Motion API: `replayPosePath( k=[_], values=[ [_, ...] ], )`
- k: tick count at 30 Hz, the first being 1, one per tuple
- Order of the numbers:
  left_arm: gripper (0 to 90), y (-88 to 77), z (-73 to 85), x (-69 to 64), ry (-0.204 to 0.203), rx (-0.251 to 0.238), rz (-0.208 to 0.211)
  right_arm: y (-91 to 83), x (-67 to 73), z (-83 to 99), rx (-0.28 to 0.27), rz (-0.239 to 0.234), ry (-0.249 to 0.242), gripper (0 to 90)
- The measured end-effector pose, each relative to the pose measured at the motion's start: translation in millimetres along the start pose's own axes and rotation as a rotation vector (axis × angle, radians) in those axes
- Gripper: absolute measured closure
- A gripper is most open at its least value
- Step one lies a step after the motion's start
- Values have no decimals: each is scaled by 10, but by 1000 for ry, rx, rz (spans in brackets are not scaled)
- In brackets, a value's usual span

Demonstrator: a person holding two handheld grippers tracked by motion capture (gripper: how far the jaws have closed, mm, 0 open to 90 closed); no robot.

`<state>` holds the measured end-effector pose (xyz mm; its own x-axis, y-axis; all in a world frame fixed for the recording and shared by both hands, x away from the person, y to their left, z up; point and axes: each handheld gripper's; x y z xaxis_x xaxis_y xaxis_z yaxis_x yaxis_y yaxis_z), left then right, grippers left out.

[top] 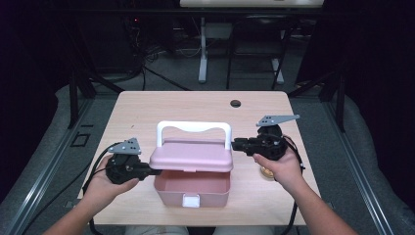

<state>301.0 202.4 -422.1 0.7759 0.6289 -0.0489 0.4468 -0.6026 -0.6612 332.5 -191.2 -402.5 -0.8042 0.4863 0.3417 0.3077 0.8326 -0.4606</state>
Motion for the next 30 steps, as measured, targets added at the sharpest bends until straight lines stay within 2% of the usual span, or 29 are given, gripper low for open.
replayPosePath(
  k=[6, 10, 19, 30],
  values=[
    [900, -40, -105, 25, -2, -5, -20, -60, 70, 121, 15, 44, -26, 806],
    [900, -55, -173, 49, 1, -7, -28, -71, 111, 220, 30, 53, -31, 840],
    [900, -77, -298, 111, -14, -16, -40, 46, 216, 390, 73, 22, -43, 863],
    [900, -88, -413, 166, -25, -14, -59, 311, 356, 551, 126, -1, -89, 834]
  ],
)
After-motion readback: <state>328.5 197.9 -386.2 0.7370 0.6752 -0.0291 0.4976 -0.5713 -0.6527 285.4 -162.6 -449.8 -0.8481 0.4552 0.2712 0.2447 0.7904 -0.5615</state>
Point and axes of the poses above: each handheld gripper's, and its own axes: y roughly forward along the jaws, z roughly out of its underside, x roughly to its left, and after that the axes turned 11 degrees about -z, right-handed
